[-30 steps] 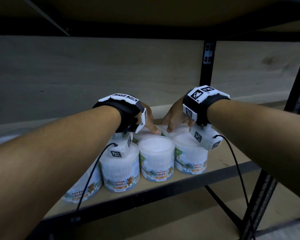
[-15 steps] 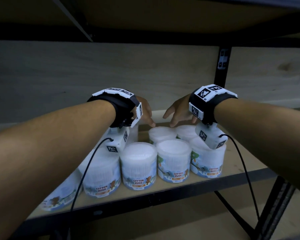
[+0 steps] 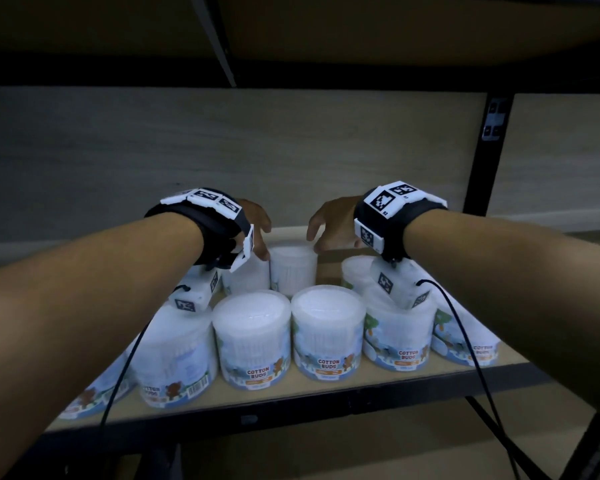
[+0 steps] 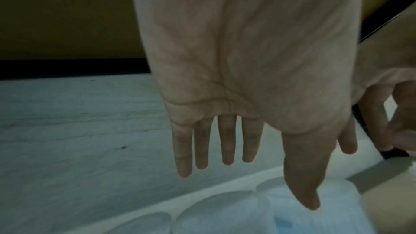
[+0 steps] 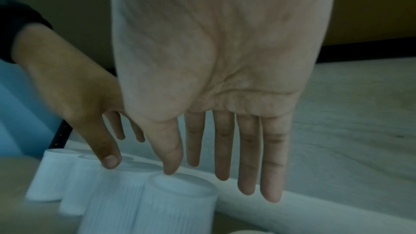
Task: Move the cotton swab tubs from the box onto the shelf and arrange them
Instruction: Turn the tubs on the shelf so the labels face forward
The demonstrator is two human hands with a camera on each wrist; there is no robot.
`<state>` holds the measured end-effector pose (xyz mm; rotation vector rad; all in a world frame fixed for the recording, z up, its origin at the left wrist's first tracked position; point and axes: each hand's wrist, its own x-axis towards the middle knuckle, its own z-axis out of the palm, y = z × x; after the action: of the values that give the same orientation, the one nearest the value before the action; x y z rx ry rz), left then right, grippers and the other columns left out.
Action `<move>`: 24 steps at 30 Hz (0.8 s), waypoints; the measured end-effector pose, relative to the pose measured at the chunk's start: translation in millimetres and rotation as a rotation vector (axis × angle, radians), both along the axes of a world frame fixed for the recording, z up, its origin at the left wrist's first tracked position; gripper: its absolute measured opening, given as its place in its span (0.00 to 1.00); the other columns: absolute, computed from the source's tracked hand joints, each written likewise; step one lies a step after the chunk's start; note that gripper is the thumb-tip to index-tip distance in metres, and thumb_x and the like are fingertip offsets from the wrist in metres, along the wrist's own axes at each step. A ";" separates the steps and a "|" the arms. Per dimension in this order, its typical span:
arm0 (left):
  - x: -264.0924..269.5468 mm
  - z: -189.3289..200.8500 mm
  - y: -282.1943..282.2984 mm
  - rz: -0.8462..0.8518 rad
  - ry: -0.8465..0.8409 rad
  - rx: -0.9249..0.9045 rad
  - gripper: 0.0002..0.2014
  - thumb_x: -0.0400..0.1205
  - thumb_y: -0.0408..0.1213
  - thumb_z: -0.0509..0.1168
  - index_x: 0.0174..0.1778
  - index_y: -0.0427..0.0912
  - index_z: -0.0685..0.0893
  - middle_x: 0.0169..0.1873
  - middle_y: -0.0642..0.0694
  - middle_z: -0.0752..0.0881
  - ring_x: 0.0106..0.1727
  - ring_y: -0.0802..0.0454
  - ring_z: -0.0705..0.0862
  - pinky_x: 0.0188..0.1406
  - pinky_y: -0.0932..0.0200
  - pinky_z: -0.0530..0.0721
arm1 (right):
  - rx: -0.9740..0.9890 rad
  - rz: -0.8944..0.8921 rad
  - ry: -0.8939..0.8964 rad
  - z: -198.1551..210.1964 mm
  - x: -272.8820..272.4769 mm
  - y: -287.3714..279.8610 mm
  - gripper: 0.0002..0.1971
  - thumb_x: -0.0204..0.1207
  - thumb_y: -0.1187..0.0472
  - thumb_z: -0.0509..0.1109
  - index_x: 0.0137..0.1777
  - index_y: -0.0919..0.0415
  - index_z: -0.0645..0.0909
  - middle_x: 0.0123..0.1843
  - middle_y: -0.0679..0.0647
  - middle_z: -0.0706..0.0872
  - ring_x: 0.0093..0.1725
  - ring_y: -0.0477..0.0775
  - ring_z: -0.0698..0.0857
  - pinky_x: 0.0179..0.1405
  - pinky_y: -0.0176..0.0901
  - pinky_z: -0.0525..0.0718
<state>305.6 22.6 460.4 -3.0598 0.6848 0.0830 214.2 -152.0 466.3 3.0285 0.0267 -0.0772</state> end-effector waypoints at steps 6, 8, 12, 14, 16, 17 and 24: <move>11.9 -7.5 17.7 0.021 -0.012 0.010 0.37 0.73 0.51 0.78 0.78 0.51 0.74 0.74 0.51 0.76 0.68 0.50 0.78 0.61 0.61 0.75 | 0.054 0.050 -0.012 -4.2 13.1 25.8 0.24 0.81 0.52 0.69 0.77 0.51 0.74 0.74 0.50 0.76 0.67 0.52 0.79 0.33 0.29 0.76; 15.4 -8.0 19.0 0.024 0.038 0.048 0.36 0.76 0.51 0.76 0.80 0.48 0.73 0.76 0.52 0.73 0.74 0.52 0.75 0.64 0.65 0.72 | 0.060 0.034 0.004 -3.6 19.0 30.7 0.25 0.81 0.52 0.69 0.78 0.52 0.72 0.76 0.50 0.74 0.69 0.52 0.78 0.40 0.31 0.77; 18.1 -8.6 20.7 0.014 0.006 0.060 0.37 0.77 0.42 0.77 0.82 0.48 0.70 0.77 0.50 0.73 0.76 0.50 0.75 0.69 0.61 0.73 | 0.069 0.035 0.018 -4.7 25.0 40.9 0.29 0.82 0.51 0.68 0.81 0.54 0.67 0.79 0.52 0.70 0.73 0.53 0.75 0.52 0.36 0.75; 20.6 -10.7 22.3 0.004 -0.006 0.058 0.38 0.75 0.41 0.79 0.81 0.51 0.71 0.76 0.49 0.74 0.75 0.49 0.75 0.70 0.57 0.75 | 0.052 0.021 0.037 -6.5 30.1 44.3 0.31 0.82 0.48 0.67 0.82 0.56 0.65 0.79 0.53 0.70 0.73 0.54 0.75 0.49 0.36 0.77; 25.8 -12.9 21.5 0.002 0.028 0.064 0.40 0.73 0.43 0.80 0.81 0.52 0.72 0.75 0.48 0.76 0.74 0.49 0.76 0.71 0.54 0.76 | 0.032 0.017 0.038 -8.1 34.8 47.3 0.32 0.81 0.46 0.67 0.82 0.58 0.66 0.79 0.54 0.72 0.73 0.55 0.75 0.52 0.39 0.78; 30.4 -15.1 20.1 0.005 0.061 0.077 0.40 0.73 0.44 0.80 0.81 0.53 0.71 0.75 0.48 0.76 0.74 0.49 0.77 0.72 0.54 0.76 | 0.026 0.014 0.045 -9.1 36.7 47.9 0.32 0.81 0.46 0.67 0.81 0.59 0.67 0.78 0.55 0.73 0.72 0.56 0.77 0.55 0.41 0.78; 43.1 -20.7 12.4 0.011 0.190 0.107 0.45 0.75 0.51 0.76 0.85 0.55 0.60 0.80 0.47 0.70 0.77 0.47 0.73 0.71 0.57 0.73 | 0.058 -0.016 0.063 -12.1 44.3 50.1 0.31 0.83 0.46 0.65 0.81 0.61 0.66 0.77 0.57 0.73 0.71 0.56 0.78 0.63 0.40 0.76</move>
<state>348.6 34.9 439.6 -2.9777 0.6479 0.4011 258.6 -102.0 454.2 3.0835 0.0110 -0.1768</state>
